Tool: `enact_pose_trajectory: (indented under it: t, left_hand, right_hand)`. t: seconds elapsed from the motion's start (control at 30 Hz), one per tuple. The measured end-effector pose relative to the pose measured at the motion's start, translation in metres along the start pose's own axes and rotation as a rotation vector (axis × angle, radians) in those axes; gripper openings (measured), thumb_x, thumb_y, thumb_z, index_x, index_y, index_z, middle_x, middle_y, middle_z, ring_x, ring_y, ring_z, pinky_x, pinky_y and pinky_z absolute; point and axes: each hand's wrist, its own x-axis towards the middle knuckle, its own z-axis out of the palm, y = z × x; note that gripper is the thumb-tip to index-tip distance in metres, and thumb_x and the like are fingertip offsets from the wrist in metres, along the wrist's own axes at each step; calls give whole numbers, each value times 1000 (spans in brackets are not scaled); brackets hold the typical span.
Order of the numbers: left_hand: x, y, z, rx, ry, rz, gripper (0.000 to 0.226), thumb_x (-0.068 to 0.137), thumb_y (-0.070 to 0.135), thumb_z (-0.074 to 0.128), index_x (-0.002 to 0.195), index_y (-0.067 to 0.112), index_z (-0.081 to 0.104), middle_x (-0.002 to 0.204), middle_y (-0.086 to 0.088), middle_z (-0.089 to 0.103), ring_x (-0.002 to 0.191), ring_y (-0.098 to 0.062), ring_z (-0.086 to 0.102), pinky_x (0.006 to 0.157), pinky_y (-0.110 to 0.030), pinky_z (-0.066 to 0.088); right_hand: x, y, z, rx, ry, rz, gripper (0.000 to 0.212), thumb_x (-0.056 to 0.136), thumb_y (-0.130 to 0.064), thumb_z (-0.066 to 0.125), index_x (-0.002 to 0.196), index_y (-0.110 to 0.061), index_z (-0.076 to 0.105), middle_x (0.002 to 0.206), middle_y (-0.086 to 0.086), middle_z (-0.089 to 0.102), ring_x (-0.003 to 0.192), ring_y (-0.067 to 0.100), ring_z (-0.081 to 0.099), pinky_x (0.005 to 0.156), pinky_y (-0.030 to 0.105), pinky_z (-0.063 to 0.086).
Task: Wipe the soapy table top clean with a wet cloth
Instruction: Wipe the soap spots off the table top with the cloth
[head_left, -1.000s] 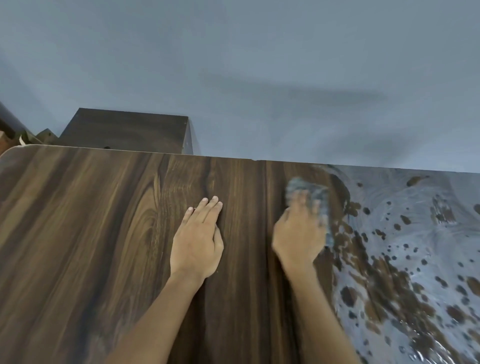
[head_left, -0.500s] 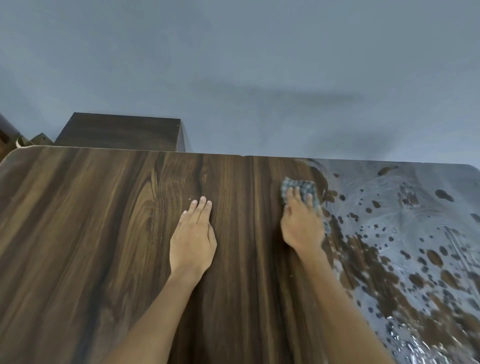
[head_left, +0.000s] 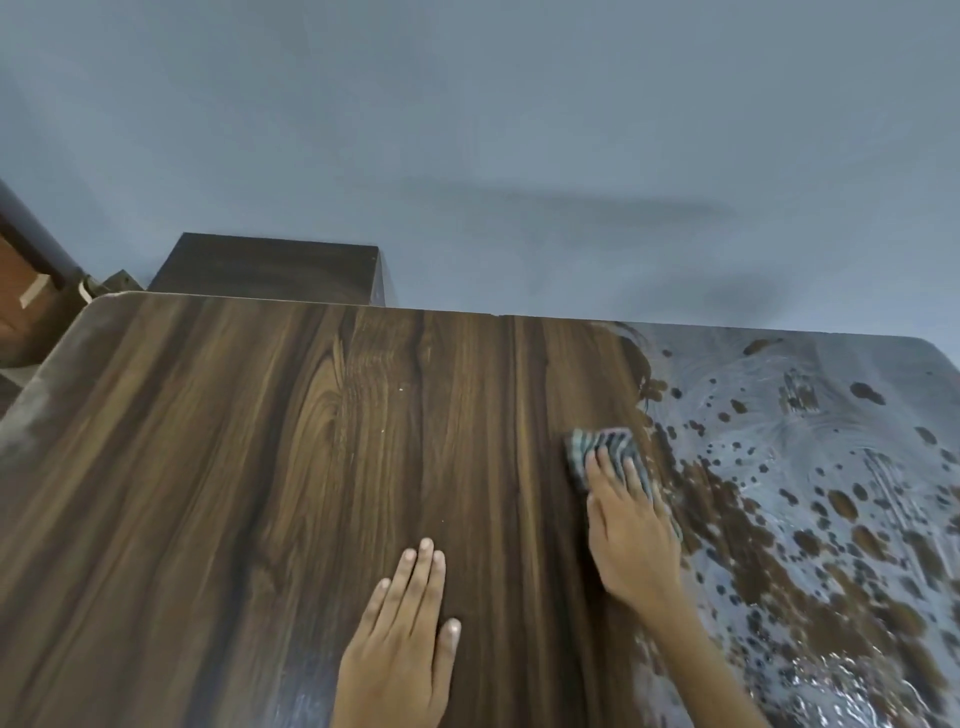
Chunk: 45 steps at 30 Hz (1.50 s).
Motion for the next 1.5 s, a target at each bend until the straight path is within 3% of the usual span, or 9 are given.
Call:
enact_pose_trajectory:
  t: [0.13,0.33,0.5,0.7,0.87,0.97,1.2,1.33,1.5]
  left_hand:
    - [-6,8,-2,-49,69,-264,69,91,57,13,144,13,23,152,0,27,142,-2,3,112,-21,6]
    - [-24,6,-5,34,144,-481,72,93,51,9,134,2,42,139,-12,46,128,-23,41,104,-34,23]
    - [-43,3,-10,18,187,-516,59,86,33,28,130,0,47,134,-15,51,124,-24,44,102,-34,26]
    - [-58,-5,-19,44,95,-374,61,95,37,16,138,-2,34,145,-15,34,134,-25,32,113,-26,5]
    - [-56,-8,-22,120,46,-241,73,95,54,14,140,-3,24,148,-17,24,139,-26,24,114,-30,6]
    - [-58,-7,-23,143,32,-207,83,91,63,17,141,-3,21,150,-16,19,140,-26,20,114,-32,7]
    - [-68,-11,-33,128,-56,-83,82,90,60,22,142,-2,21,150,-16,20,140,-26,22,114,-31,6]
    - [-73,-12,-32,147,-49,-32,89,87,69,18,143,-1,21,151,-15,20,141,-24,18,114,-32,6]
    - [-76,-9,-28,51,57,-70,89,87,70,16,145,3,12,153,-9,10,143,-19,9,116,-35,11]
  right_hand:
    - [95,-75,9,25,-3,106,54,101,-26,23,150,-16,4,158,2,3,145,21,1,117,43,6]
    - [99,-179,36,14,-112,-413,51,99,-21,32,149,-19,21,157,0,16,144,22,8,115,43,6]
    - [-19,-147,47,29,-160,-701,48,96,-25,27,143,-25,34,149,-9,35,141,16,23,116,39,17]
    - [-127,-33,32,7,-78,-351,45,98,-34,22,141,-30,37,145,-13,37,135,10,32,109,37,30]
    - [-33,0,14,21,-4,138,51,100,-34,19,150,-25,12,157,-3,14,144,18,8,117,42,10]
    - [-12,-44,18,55,-11,83,51,101,-28,23,150,-21,13,157,-2,10,145,19,5,116,41,8]
    - [-167,-55,43,74,-131,-559,49,94,-29,31,143,-33,33,146,-15,37,138,6,24,111,30,17]
    - [-190,8,23,36,-82,-334,54,94,-29,32,146,-39,18,147,-16,31,138,9,28,110,32,24]
    - [-69,16,-3,67,-41,146,49,102,-25,23,150,-23,13,158,-1,9,145,21,5,116,45,11]
